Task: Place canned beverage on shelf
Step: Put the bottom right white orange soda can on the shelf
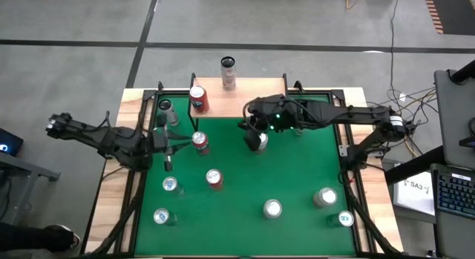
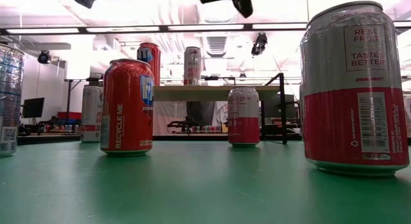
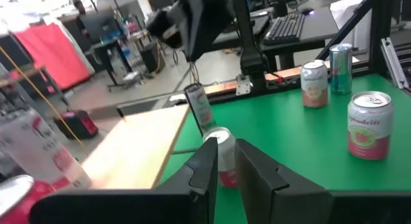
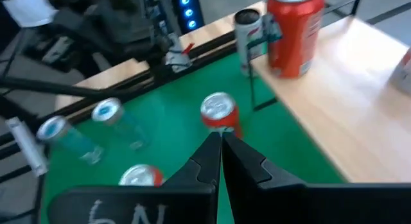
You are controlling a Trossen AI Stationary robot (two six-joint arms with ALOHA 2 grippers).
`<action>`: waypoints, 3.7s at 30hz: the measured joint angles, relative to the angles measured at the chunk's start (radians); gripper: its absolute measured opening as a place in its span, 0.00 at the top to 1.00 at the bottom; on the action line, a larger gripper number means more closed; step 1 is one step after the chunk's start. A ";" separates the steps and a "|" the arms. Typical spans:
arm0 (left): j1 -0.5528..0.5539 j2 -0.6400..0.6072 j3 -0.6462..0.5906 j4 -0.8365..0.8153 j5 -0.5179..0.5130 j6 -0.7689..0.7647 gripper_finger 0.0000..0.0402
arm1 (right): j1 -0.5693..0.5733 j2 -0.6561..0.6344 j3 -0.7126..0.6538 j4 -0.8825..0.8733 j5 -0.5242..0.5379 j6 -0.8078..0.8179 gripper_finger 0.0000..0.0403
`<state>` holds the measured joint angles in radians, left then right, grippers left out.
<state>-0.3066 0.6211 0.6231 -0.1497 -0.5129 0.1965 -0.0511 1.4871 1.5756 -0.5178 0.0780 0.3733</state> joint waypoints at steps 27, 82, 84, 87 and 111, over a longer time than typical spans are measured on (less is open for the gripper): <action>0.001 0.146 0.000 0.082 0.107 -0.186 0.91 | 0.206 0.002 0.026 -0.490 0.000 0.387 0.98; -0.263 0.418 0.069 0.105 0.181 -0.542 0.91 | 0.451 0.173 0.026 -0.495 0.169 0.430 0.98; -0.263 0.418 0.069 0.105 0.180 -0.520 0.91 | 0.447 0.173 0.026 -0.495 0.197 0.417 0.98; -0.262 0.418 0.069 0.105 0.180 -0.473 0.91 | 0.441 0.173 0.026 -0.495 0.231 0.391 0.98; -0.259 0.418 0.070 0.105 0.004 -0.211 0.91 | 0.316 0.172 0.051 -0.636 0.012 0.457 0.98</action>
<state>-0.5659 1.0389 0.6930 -0.0448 -0.5091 -0.0147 0.2653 1.6588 1.6268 -1.1538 0.0902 0.8304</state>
